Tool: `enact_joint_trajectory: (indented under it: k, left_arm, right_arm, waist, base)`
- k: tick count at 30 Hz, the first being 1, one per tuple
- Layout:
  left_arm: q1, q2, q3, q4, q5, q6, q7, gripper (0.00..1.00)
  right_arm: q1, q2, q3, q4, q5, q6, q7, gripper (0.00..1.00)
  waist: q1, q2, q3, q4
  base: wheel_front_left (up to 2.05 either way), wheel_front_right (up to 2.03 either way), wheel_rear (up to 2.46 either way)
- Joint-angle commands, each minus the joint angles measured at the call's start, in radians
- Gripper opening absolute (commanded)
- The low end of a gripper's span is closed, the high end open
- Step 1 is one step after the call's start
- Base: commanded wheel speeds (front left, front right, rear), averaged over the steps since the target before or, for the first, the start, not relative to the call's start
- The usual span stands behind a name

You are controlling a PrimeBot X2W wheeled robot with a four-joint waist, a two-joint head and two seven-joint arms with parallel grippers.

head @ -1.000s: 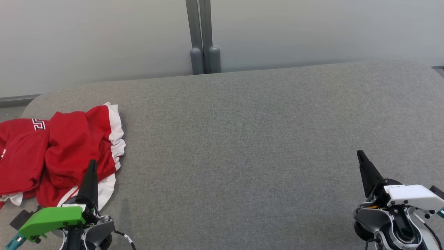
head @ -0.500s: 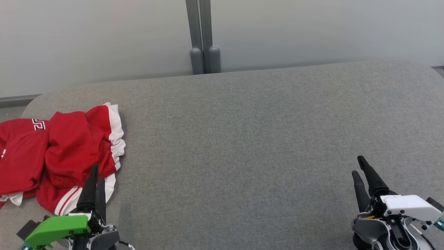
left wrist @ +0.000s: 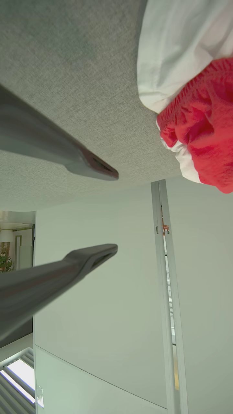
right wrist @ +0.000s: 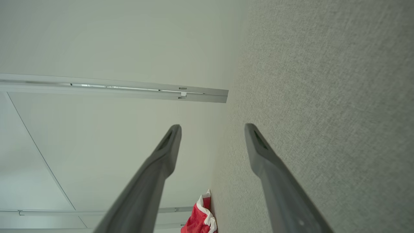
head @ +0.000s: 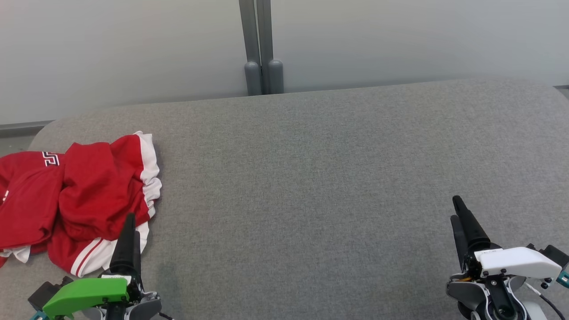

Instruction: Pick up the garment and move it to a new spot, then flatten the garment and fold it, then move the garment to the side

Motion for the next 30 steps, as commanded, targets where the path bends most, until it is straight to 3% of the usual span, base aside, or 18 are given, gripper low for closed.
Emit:
enact_joint_trajectory:
  k: [1,17,30]
  left_arm:
    - [-0.007,0.010,-0.003,-0.016,0.036,-0.002,-0.012,1.00]
    - [0.020,0.005,-0.003,-0.055,0.412,0.004,-0.076,1.00]
    - [0.048,0.007,-0.014,-0.080,0.744,0.046,-0.121,1.00]
  right_arm:
    - [-0.004,-0.008,0.009,-0.029,-0.048,0.002,-0.013,1.00]
    - [0.017,-0.040,0.054,-0.115,-0.468,0.002,-0.077,1.00]
    - [0.019,-0.053,0.076,-0.145,-0.755,0.002,-0.122,1.00]
  waist:
    - [0.0000,0.0000,0.000,0.001]
    - [0.0000,0.0000,0.001,0.005]
    - [0.0000,0.0000,0.006,-0.001]
  base:
    - [0.00,0.00,0.00]
    - [0.00,0.00,0.00]
    - [0.00,0.00,0.00]
